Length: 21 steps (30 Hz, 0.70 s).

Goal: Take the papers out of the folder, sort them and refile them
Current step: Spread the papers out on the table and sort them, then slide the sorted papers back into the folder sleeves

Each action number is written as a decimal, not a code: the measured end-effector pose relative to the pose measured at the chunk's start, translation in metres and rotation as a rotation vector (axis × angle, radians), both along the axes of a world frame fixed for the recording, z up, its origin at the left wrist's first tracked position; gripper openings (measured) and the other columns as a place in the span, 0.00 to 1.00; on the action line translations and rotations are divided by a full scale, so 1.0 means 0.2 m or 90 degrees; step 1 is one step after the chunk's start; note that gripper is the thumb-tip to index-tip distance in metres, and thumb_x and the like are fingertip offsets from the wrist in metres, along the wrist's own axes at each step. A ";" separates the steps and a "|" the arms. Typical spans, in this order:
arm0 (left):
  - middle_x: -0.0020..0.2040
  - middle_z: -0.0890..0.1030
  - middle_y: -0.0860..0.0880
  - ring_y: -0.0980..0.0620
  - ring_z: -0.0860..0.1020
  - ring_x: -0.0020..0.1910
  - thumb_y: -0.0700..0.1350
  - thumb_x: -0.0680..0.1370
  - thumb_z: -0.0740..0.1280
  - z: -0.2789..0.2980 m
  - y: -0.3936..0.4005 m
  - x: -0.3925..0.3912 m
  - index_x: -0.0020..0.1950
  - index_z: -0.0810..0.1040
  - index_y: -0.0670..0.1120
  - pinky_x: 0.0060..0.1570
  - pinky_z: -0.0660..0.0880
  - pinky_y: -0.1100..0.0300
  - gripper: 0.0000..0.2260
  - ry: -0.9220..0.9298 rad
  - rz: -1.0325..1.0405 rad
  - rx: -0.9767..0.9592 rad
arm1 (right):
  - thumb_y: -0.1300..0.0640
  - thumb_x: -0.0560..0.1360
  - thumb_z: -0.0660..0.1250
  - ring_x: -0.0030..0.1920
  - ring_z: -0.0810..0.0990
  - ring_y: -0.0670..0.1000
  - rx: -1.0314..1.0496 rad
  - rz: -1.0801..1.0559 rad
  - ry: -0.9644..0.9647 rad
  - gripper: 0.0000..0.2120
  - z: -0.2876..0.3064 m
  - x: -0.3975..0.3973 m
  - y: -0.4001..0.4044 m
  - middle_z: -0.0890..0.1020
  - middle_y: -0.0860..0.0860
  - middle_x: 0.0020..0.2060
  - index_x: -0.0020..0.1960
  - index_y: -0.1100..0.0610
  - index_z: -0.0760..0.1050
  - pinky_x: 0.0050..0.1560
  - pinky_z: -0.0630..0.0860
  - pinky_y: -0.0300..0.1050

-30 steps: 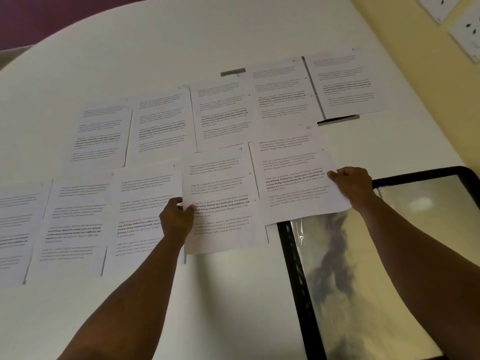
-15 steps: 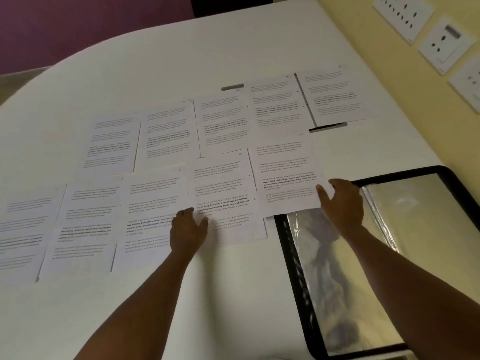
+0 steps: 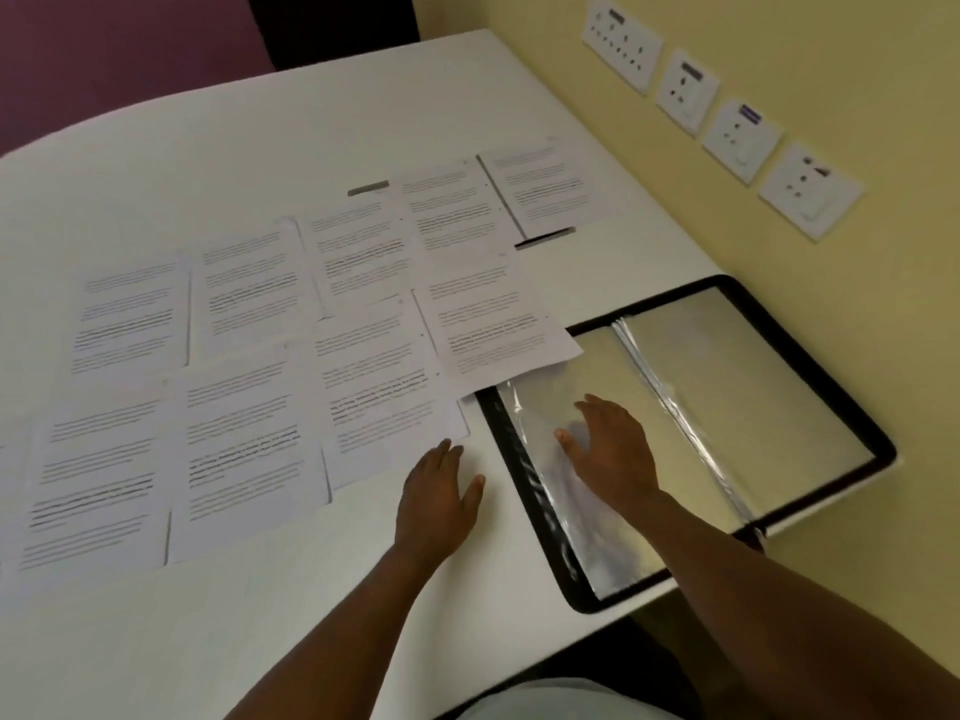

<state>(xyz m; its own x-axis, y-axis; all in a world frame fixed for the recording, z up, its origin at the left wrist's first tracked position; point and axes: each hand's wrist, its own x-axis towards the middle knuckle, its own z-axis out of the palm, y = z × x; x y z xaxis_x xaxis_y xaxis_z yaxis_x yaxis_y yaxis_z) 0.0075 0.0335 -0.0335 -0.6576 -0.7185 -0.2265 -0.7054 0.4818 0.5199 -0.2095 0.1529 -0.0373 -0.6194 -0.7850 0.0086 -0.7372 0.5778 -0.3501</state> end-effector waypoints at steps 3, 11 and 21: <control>0.77 0.61 0.47 0.48 0.60 0.76 0.57 0.81 0.59 0.04 0.12 -0.08 0.76 0.62 0.47 0.74 0.58 0.54 0.26 -0.014 -0.047 0.013 | 0.38 0.78 0.59 0.67 0.72 0.54 0.015 -0.006 0.016 0.28 0.00 -0.07 0.13 0.74 0.54 0.67 0.68 0.56 0.71 0.69 0.68 0.52; 0.69 0.72 0.43 0.44 0.71 0.67 0.51 0.79 0.66 0.09 0.41 -0.32 0.72 0.68 0.42 0.61 0.67 0.58 0.24 -0.011 0.157 0.176 | 0.35 0.76 0.57 0.66 0.72 0.56 0.006 -0.110 -0.038 0.31 -0.01 -0.40 0.52 0.75 0.55 0.66 0.68 0.58 0.72 0.66 0.69 0.52; 0.49 0.79 0.46 0.48 0.77 0.43 0.46 0.77 0.67 0.05 0.60 -0.52 0.61 0.75 0.40 0.41 0.72 0.57 0.16 0.005 0.401 0.243 | 0.47 0.74 0.70 0.66 0.69 0.61 0.043 -0.376 -0.025 0.28 -0.06 -0.93 0.98 0.72 0.61 0.66 0.67 0.61 0.70 0.64 0.70 0.58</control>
